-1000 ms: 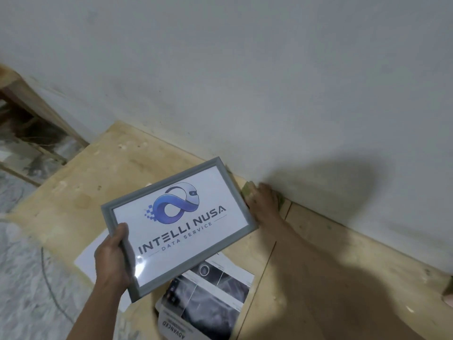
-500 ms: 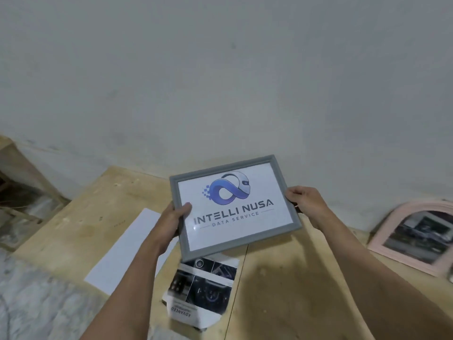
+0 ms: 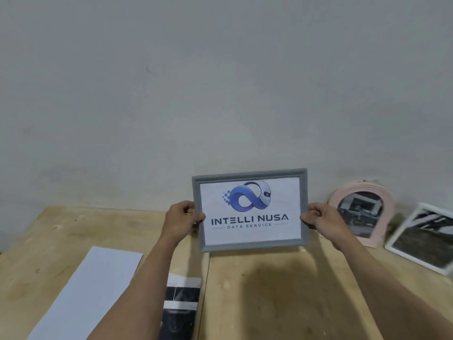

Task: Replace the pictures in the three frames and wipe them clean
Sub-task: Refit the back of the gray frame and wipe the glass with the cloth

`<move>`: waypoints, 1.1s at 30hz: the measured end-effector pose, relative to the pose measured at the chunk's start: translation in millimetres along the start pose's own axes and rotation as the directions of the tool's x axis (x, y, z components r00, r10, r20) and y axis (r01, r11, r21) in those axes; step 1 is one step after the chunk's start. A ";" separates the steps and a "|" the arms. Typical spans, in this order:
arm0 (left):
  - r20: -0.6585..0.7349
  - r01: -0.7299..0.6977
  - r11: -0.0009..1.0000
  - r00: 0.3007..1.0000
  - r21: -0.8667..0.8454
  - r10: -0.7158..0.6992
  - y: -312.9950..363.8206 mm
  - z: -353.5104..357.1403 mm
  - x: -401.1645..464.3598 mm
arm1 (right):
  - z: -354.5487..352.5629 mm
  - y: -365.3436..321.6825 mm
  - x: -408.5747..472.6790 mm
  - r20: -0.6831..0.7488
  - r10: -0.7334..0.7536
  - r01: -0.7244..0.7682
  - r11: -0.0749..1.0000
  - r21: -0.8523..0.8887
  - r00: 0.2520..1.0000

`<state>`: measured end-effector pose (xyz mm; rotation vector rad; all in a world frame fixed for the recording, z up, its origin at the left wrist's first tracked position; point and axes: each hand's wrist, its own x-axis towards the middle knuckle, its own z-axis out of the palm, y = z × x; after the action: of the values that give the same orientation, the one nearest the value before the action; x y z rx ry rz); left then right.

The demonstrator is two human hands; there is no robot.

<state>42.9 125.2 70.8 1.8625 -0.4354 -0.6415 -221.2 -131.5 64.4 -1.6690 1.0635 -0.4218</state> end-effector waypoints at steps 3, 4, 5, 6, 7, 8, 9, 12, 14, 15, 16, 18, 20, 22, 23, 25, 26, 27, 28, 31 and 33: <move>-0.004 -0.024 0.998 1.000 0.053 0.024 -16.6 29.8 31.7 | -7.7 21.2 22.4 -0.051 -0.001 -0.003 0.998 -0.064 0.999; -0.007 -0.018 0.997 1.000 0.078 0.019 -26.7 39.4 46.3 | -8.8 29.1 33.0 -0.058 0.002 -0.006 0.997 -0.083 0.998; -0.011 -0.019 0.996 1.000 0.092 0.020 -28.0 47.4 50.6 | -8.3 35.5 40.9 -0.067 -0.005 -0.002 0.994 -0.108 0.998; -0.018 -0.016 0.995 1.000 0.094 0.018 -30.5 55.8 55.9 | -7.4 41.4 49.4 -0.076 -0.014 0.004 0.991 -0.136 0.997; -0.029 -0.005 0.995 1.000 0.098 0.008 -33.6 64.8 63.0 | -6.3 49.9 60.4 -0.085 -0.024 0.008 0.984 -0.180 0.996; -0.042 0.001 0.994 0.999 0.106 0.003 -35.2 71.8 68.2 | -3.6 53.7 66.8 -0.081 -0.044 0.024 0.973 -0.229 0.996; -0.051 0.009 0.993 0.999 0.119 -0.003 -37.5 79.3 75.1 | -0.7 60.3 75.6 -0.076 -0.052 0.029 0.962 -0.273 0.996; -0.079 0.023 0.985 0.997 0.171 -0.010 -45.4 93.2 91.8 | 6.6 72.2 93.8 -0.104 -0.053 0.018 0.950 -0.311 0.993; -0.103 0.037 0.982 0.995 0.184 -0.018 -55.2 102.5 104.9 | 9.7 76.8 105.2 -0.103 -0.056 0.019 0.943 -0.331 0.993; -0.112 0.043 0.982 0.994 0.186 -0.022 -58.0 105.9 108.4 | 10.7 79.5 108.9 -0.093 -0.044 0.011 0.945 -0.327 0.995; -0.118 0.050 0.980 0.993 0.194 -0.027 -60.9 108.1 110.6 | 11.7 82.0 110.4 -0.079 -0.025 -0.002 0.946 -0.324 0.997; -0.120 0.062 0.976 0.992 0.208 -0.038 -66.3 112.8 116.1 | 13.1 89.9 113.5 -0.065 0.018 -0.036 0.952 -0.304 0.998; -0.124 0.074 0.976 0.991 0.206 -0.049 -71.8 116.4 121.5 | 15.2 98.6 117.5 -0.070 0.043 -0.063 0.949 -0.310 0.997; -0.134 0.083 0.975 0.989 0.208 -0.056 -74.6 119.8 125.1 | 18.1 104.4 122.4 -0.079 0.057 -0.080 0.938 -0.337 0.995; -0.141 0.085 0.974 0.988 0.210 -0.056 -74.8 121.3 126.5 | 19.7 106.5 124.2 -0.082 0.062 -0.087 0.933 -0.349 0.995; -0.148 0.084 0.976 0.987 0.202 -0.054 -76.8 124.0 129.8 | 22.6 109.1 126.1 -0.092 0.071 -0.100 0.925 -0.367 0.993; -0.146 0.083 0.977 0.988 0.196 -0.054 -78.0 125.0 131.1 | 23.7 110.8 126.8 -0.098 0.069 -0.101 0.924 -0.370 0.993; -0.146 0.086 0.978 0.988 0.192 -0.059 -79.3 125.9 132.3 | 24.6 112.3 127.4 -0.101 0.067 -0.100 0.922 -0.373 0.993; -0.146 0.092 0.978 0.987 0.189 -0.065 -81.0 126.6 133.2 | 24.8 112.9 126.9 -0.100 0.059 -0.093 0.921 -0.379 0.993; -0.144 0.091 0.978 0.987 0.189 -0.064 -83.5 127.1 135.1 | 23.5 114.7 126.5 -0.091 0.036 -0.070 0.915 -0.397 0.995; -0.140 0.085 0.974 0.989 0.212 -0.056 -82.6 126.1 131.7 | 22.5 113.0 120.7 -0.125 0.011 -0.058 0.925 -0.375 0.992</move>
<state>69.0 -12.6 -72.1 2.1231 -0.3643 -0.5288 -189.1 -220.8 -72.9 -1.9796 1.3260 -0.3100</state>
